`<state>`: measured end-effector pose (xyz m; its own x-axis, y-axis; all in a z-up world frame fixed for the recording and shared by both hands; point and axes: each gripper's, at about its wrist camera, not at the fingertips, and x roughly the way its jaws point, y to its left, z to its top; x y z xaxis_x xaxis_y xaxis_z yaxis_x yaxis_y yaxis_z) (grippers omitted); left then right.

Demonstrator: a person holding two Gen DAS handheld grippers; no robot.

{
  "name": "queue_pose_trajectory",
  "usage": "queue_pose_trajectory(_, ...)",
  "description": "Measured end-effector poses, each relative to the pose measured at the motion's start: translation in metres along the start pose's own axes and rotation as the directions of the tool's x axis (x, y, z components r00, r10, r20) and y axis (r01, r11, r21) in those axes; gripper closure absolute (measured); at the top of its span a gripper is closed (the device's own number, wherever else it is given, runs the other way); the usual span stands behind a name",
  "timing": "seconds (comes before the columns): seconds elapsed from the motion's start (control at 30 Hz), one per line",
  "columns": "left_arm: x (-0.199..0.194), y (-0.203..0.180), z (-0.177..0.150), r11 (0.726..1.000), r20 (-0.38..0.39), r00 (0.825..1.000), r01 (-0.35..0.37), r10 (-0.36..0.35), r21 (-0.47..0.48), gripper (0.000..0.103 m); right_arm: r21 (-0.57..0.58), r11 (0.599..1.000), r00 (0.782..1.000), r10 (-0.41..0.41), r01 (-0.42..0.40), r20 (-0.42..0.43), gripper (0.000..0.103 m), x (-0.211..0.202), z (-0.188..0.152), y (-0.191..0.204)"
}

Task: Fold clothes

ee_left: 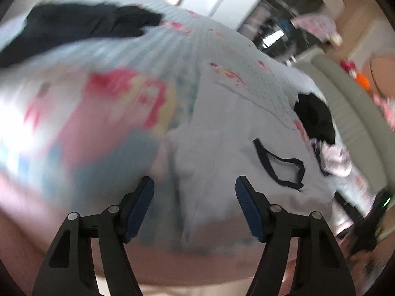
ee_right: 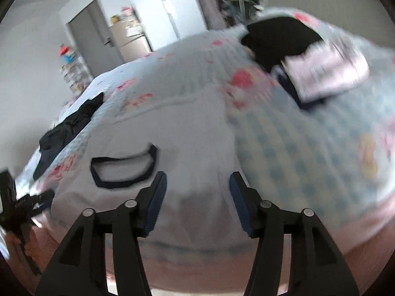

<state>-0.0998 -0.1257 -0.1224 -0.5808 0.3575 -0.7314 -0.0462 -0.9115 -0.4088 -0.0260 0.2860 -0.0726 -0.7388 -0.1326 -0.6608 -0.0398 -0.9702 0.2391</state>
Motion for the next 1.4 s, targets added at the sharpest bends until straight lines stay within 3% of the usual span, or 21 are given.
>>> queue_pose_trajectory(0.07,0.021,-0.013,0.011,0.998,-0.096,0.995,-0.033,0.039,0.059,0.036,-0.075,0.997,0.999,-0.026,0.025,-0.023,0.037,0.018,0.015,0.013)
queue_pose_trajectory(0.1,0.030,-0.019,0.015,0.996,-0.130,0.990,-0.043,0.053,0.078,0.043,-0.104,0.994,0.998,-0.043,0.039,-0.038,0.037,0.028,0.019,0.019)
queue_pose_trajectory(0.17,0.035,-0.030,0.015,0.989,-0.117,0.990,-0.070,0.085,0.127,0.065,-0.145,0.986,0.991,-0.097,0.083,-0.088,0.045,0.052,0.019,0.023)
queue_pose_trajectory(0.2,0.036,-0.036,0.015,0.984,-0.098,0.990,-0.089,0.105,0.155,0.071,-0.158,0.981,0.984,-0.133,0.113,-0.122,0.061,0.065,0.015,0.021)
queue_pose_trajectory(0.27,0.033,-0.046,0.017,0.970,-0.054,0.989,-0.125,0.139,0.208,0.086,-0.154,0.977,0.973,-0.173,0.149,-0.151,0.065,0.081,0.002,0.010)
queue_pose_trajectory(0.3,0.030,-0.049,0.018,0.965,-0.034,0.989,-0.131,0.142,0.228,0.087,-0.135,0.979,0.974,-0.174,0.155,-0.145,0.065,0.082,-0.007,0.002)
queue_pose_trajectory(0.4,0.027,-0.057,0.030,0.953,-0.004,0.992,-0.118,0.124,0.279,0.088,-0.107,0.974,0.971,-0.212,0.201,-0.111,0.066,0.077,-0.019,-0.014)
queue_pose_trajectory(0.53,0.049,-0.051,0.036,0.923,-0.066,0.967,-0.211,0.244,0.320,0.083,-0.055,0.974,0.971,-0.225,0.221,-0.078,0.065,0.069,-0.017,-0.029)
queue_pose_trajectory(0.6,0.059,-0.034,0.034,0.939,-0.134,0.958,-0.209,0.252,0.274,0.071,-0.013,0.983,0.980,-0.186,0.186,-0.076,0.062,0.066,-0.015,-0.037)
queue_pose_trajectory(0.63,0.059,-0.024,0.032,0.951,-0.142,0.960,-0.203,0.239,0.232,0.063,0.004,0.985,0.983,-0.171,0.171,-0.072,0.060,0.064,-0.014,-0.037)
queue_pose_trajectory(0.67,0.054,-0.017,0.031,0.961,-0.132,0.966,-0.194,0.222,0.197,0.062,0.014,0.988,0.986,-0.155,0.156,-0.064,0.059,0.061,-0.009,-0.035)
queue_pose_trajectory(0.77,0.027,-0.021,0.036,0.972,-0.008,0.985,-0.168,0.171,0.164,0.060,0.015,0.993,0.993,-0.115,0.116,-0.029,0.058,0.049,0.004,-0.029)
queue_pose_trajectory(0.87,0.000,-0.041,0.044,0.970,0.148,0.980,-0.158,0.132,0.183,0.060,-0.001,0.997,0.997,-0.079,0.079,-0.004,0.057,0.043,0.022,-0.020)
queue_pose_trajectory(0.9,-0.003,-0.052,0.045,0.967,0.162,0.982,-0.131,0.097,0.217,0.060,-0.031,0.997,0.997,-0.071,0.070,-0.018,0.057,0.045,0.028,-0.012)
queue_pose_trajectory(0.97,0.015,-0.089,0.042,0.929,0.048,0.999,-0.024,0.007,0.369,0.060,-0.088,0.995,0.996,-0.046,0.040,-0.071,0.057,0.058,0.035,0.003)
queue_pose_trajectory(1.0,0.028,-0.104,0.037,0.906,-0.001,1.000,0.001,0.000,0.424,0.060,-0.111,0.994,0.994,-0.028,0.016,-0.109,0.057,0.068,0.035,0.010)
queue_pose_trajectory(1.07,0.056,-0.124,0.025,0.863,-0.066,0.998,0.017,0.019,0.505,0.060,-0.155,0.987,0.982,0.004,-0.034,-0.188,0.057,0.087,0.037,0.024)
queue_pose_trajectory(1.13,0.087,-0.130,0.017,0.845,-0.102,0.989,-0.033,0.103,0.534,0.059,-0.151,0.986,0.971,0.037,-0.075,-0.238,0.057,0.106,0.031,0.032)
queue_pose_trajectory(1.23,0.107,-0.110,0.015,0.863,-0.068,0.978,-0.141,0.198,0.485,0.058,-0.165,0.986,0.971,-0.005,-0.036,-0.240,0.057,0.127,0.022,0.038)
queue_pose_trajectory(1.33,0.098,-0.082,0.021,0.905,-0.019,0.976,-0.196,0.219,0.377,0.057,-0.045,0.997,0.991,0.056,-0.062,-0.125,0.057,0.115,0.028,0.022)
queue_pose_trajectory(1.4,0.087,-0.068,0.027,0.934,-0.017,0.982,-0.174,0.189,0.311,0.057,0.068,0.994,0.995,0.087,-0.084,-0.047,0.054,0.100,0.032,0.003)
